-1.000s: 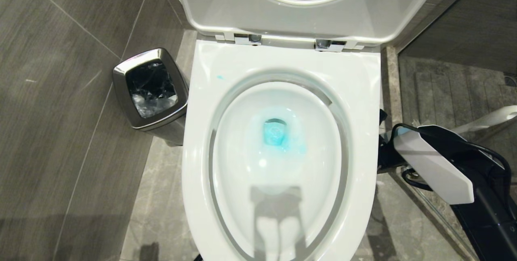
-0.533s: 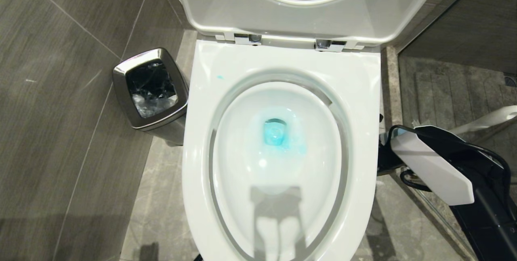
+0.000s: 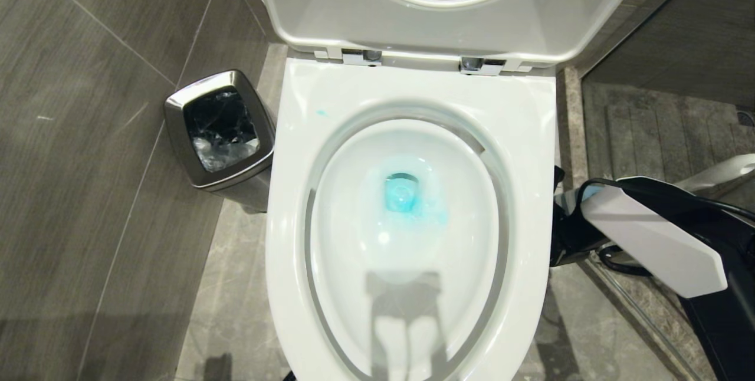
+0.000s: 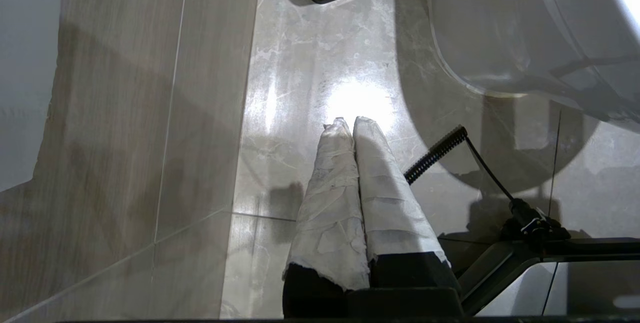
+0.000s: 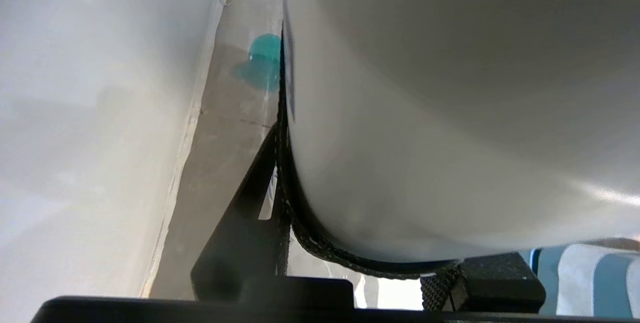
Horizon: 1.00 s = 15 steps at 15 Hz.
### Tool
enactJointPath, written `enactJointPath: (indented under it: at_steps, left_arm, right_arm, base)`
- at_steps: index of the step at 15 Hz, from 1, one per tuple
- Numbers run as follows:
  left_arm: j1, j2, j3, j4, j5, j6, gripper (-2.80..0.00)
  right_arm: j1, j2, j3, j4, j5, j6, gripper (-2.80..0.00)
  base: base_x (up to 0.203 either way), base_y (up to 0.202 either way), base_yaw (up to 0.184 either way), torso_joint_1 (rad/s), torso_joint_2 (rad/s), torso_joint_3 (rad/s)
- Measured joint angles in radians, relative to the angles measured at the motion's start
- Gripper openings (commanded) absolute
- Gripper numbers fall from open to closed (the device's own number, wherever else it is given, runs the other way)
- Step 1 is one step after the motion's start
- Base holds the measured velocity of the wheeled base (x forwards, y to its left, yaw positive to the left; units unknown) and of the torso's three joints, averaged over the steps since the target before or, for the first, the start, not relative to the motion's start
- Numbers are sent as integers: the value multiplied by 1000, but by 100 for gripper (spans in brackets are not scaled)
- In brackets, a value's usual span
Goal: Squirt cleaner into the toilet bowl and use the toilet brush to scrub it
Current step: Place the cleaning agent on the floor
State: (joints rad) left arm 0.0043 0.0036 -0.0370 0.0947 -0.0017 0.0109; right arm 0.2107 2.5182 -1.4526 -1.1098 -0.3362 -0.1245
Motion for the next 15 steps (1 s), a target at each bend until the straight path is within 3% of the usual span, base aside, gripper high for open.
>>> enactJointPath:
  at_steps: [6,10,15]
  left_arm:
    - [0,0,0,0,0,1,-280]
    - [0,0,0,0,0,1,-280]
    - [0,0,0,0,0,0,-280]
  right_arm:
    - [-1,7,9,-19,46,-6,-280]
    - [-20,24,3,-52,84,-72,-280]
    - [-37,40,-27,-58,112,-86,-280]
  base:
    - [0,0,0,0,0,0]
    - [0,0,0,0,0,0]
    - [0,0,0,0,0,0]
